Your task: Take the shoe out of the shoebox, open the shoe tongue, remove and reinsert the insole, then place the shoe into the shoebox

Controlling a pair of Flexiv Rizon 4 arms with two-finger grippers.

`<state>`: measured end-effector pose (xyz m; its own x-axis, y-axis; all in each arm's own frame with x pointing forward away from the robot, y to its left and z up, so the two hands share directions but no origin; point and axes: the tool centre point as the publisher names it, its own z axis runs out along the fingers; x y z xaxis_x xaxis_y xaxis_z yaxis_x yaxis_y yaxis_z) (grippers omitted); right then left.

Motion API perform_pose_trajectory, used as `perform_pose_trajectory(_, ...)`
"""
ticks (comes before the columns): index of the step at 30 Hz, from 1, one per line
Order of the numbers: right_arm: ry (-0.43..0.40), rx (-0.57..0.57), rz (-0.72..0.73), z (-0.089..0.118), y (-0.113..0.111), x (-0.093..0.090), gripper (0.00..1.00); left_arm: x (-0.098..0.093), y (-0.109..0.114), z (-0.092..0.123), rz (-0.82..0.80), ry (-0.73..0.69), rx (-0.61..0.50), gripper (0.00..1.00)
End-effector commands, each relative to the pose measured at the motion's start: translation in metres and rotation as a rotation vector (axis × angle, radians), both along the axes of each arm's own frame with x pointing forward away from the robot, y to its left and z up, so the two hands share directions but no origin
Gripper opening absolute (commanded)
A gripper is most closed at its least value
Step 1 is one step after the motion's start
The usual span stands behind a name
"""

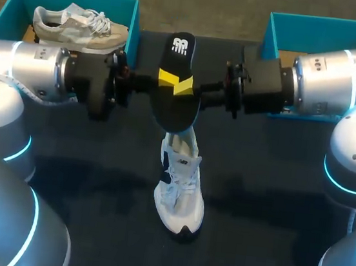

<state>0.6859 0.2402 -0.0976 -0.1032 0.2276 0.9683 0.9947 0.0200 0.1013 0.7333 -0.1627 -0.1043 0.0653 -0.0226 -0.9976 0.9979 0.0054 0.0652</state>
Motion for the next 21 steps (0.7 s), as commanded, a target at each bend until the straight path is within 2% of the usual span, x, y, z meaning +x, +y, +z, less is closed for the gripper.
perform_pose_trajectory(1, 0.002, -0.001, -0.003, -0.0012, 0.0038, -0.0001, 0.20, -0.0010, -0.0024, -0.0012, -0.002, -0.003, -0.009, 0.00)
perform_pose_trajectory(12, 0.003, 0.000, -0.004, -0.0018, 0.0038, -0.0001, 0.07, -0.0020, -0.0010, -0.0017, -0.003, -0.001, -0.013, 0.00)
perform_pose_trajectory(14, 0.002, 0.001, -0.003, -0.0019, 0.0039, 0.0001, 0.00, -0.0020, -0.0010, -0.0018, -0.004, -0.001, -0.013, 0.00)
perform_pose_trajectory(20, -0.001, 0.005, 0.002, -0.0025, 0.0046, 0.0005, 0.00, -0.0026, -0.0019, -0.0007, -0.016, -0.001, -0.026, 0.00)
perform_pose_trajectory(21, -0.006, 0.010, 0.003, -0.0027, 0.0047, 0.0006, 0.00, -0.0028, -0.0014, -0.0006, -0.020, -0.001, -0.027, 0.43)
